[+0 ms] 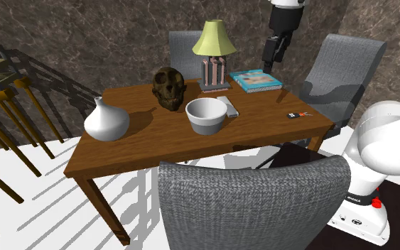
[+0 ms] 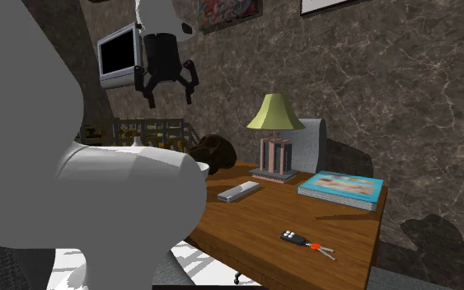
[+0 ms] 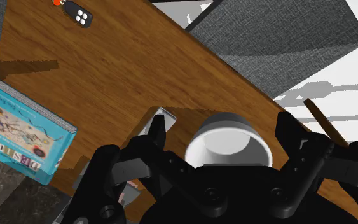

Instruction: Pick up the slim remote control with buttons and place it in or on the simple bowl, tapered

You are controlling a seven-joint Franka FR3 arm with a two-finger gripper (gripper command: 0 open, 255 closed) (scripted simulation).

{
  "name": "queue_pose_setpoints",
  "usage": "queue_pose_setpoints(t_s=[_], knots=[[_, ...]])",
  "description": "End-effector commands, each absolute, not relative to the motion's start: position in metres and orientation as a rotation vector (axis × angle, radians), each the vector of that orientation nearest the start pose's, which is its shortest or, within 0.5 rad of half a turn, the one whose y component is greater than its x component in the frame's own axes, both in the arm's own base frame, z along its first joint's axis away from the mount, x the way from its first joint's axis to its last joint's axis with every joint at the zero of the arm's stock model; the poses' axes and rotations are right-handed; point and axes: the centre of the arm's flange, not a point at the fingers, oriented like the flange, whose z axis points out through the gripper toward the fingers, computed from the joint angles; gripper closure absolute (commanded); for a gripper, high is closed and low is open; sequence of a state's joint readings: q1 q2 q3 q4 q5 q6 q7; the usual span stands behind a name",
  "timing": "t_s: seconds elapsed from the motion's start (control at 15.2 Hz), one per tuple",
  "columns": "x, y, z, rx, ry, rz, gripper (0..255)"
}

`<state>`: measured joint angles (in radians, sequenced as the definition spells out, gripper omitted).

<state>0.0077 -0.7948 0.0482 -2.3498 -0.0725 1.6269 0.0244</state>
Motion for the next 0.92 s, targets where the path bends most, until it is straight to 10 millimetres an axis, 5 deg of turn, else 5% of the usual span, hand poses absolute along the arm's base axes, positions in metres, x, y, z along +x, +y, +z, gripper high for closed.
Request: queue_pose_setpoints(t_s=[0.0,0.86], knots=[[0.31,0.015,0.602,-3.244,-0.032,-0.121,0],[0.435,-0.052,0.496,-3.199,0.289,-0.075,0]])
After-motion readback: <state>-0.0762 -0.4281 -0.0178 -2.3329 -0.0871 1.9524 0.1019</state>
